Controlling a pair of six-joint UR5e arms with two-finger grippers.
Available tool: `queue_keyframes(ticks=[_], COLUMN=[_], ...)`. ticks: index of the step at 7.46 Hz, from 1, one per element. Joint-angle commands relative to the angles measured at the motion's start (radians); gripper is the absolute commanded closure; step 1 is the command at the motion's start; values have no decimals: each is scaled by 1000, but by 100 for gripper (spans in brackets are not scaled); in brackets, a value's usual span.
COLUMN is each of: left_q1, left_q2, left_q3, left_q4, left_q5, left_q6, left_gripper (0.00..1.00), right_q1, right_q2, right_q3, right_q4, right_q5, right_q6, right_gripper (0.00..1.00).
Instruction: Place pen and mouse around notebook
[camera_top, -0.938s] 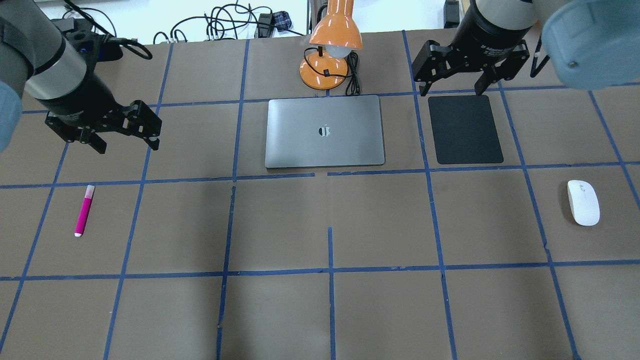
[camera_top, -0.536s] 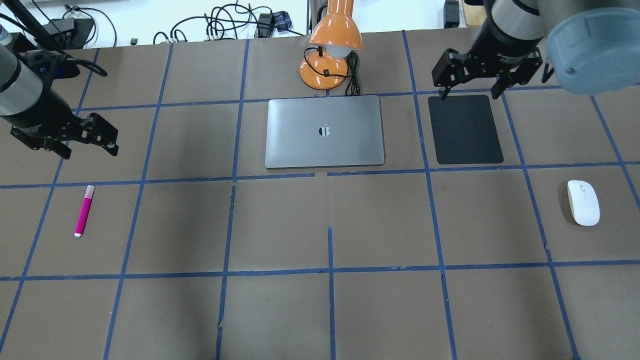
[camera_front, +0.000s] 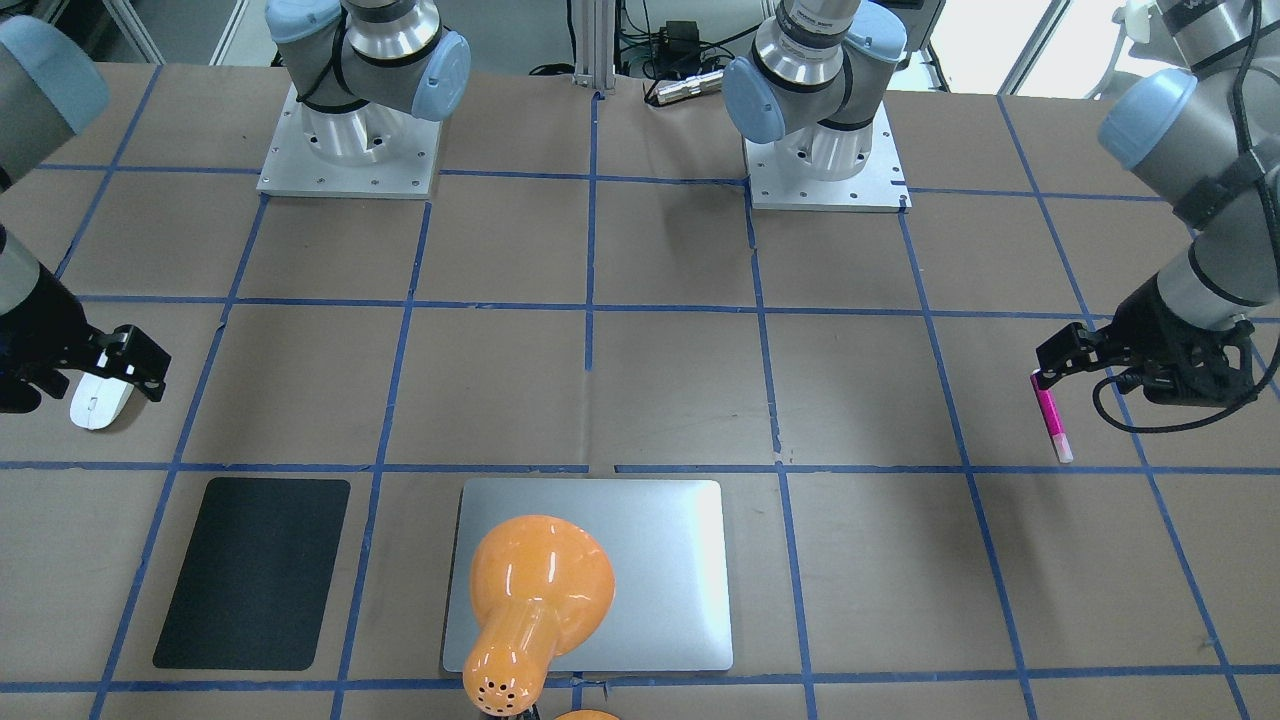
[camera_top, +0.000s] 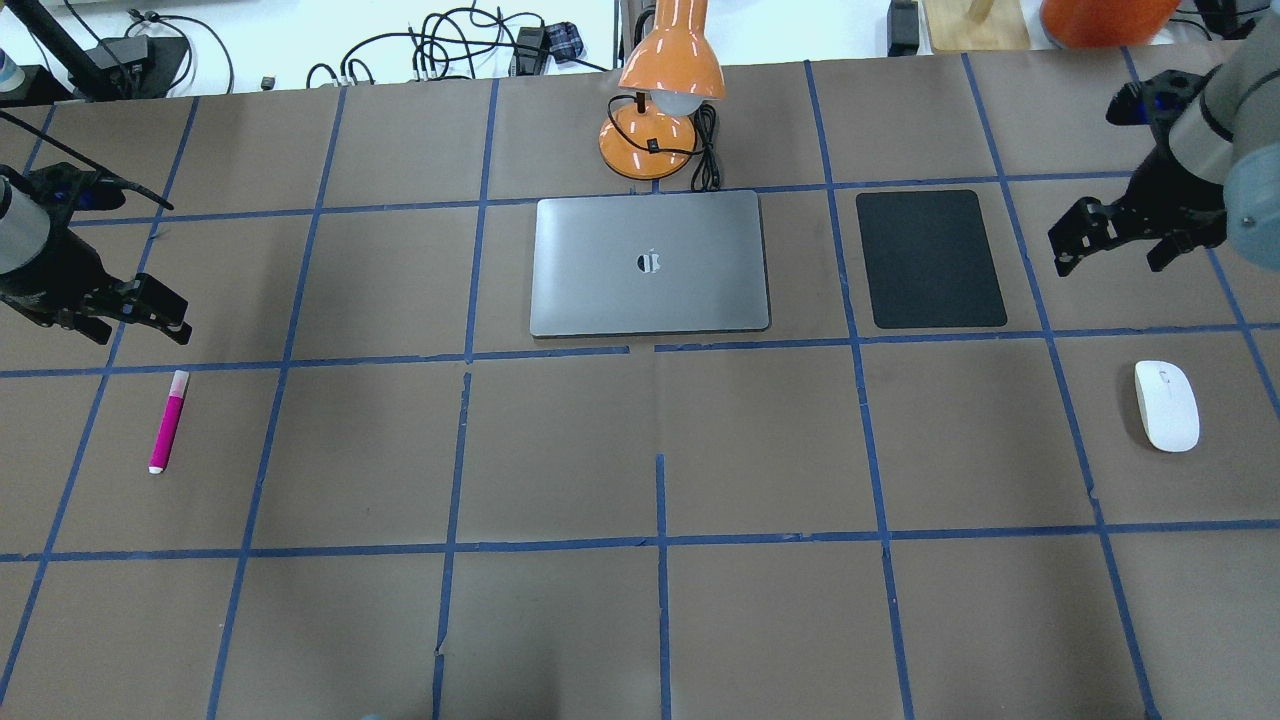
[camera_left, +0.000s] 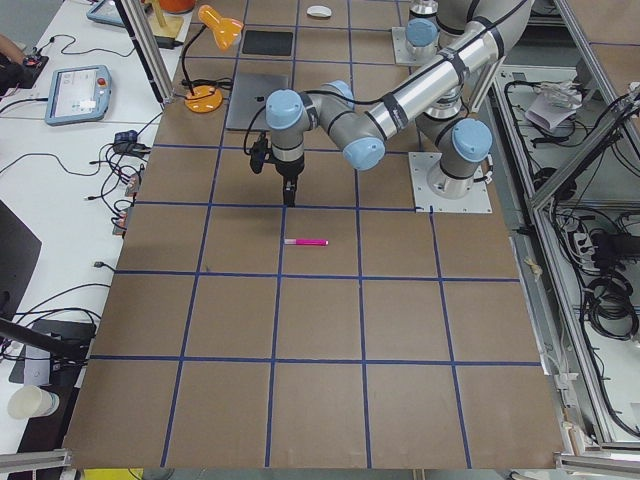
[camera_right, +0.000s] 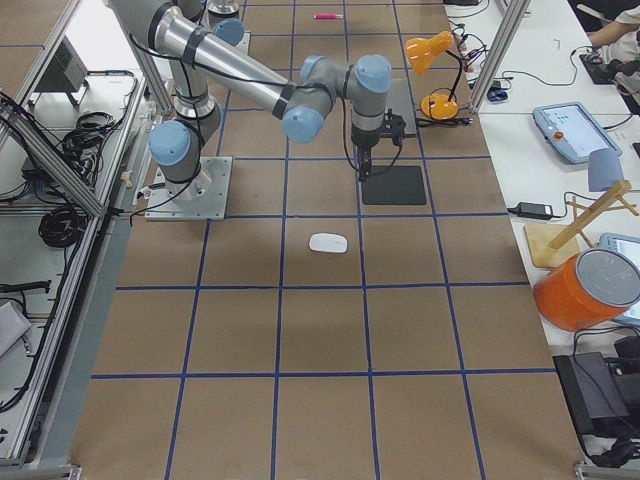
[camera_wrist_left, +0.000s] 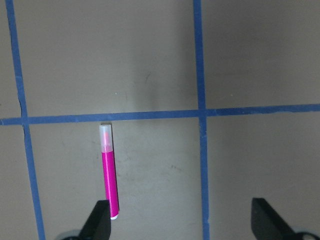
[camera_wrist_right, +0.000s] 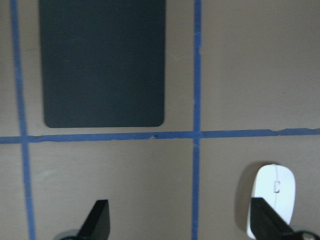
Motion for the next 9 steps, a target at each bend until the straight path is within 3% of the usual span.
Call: queue_keyframes(ticks=[1, 2, 5, 6, 7, 9], left_q1=[61, 63, 68, 68, 68, 68], left_q2=[-91, -126, -169, -186, -195, -195], left_q3=[-6, -18, -148, -151, -150, -148], left_q4=[90, 190, 381, 385, 383, 377], left_q5=[14, 80, 80, 81, 81, 81], left_q6=[69, 101, 154, 152, 149, 144], left_gripper=[0, 0, 0, 0, 6, 45], right_q1=[-132, -164, -167, -169, -169, -175], right_q2=[121, 159, 155, 155, 160, 164], right_q3=[57, 57, 132, 157, 159, 159], right_q4=[-165, -161, -175, -195, -207, -210], right_q5=[-40, -41, -113, -113, -115, -123], right_q6=[-123, -122, -117, -119, -123, -155], right_gripper=[0, 0, 0, 0, 0, 0])
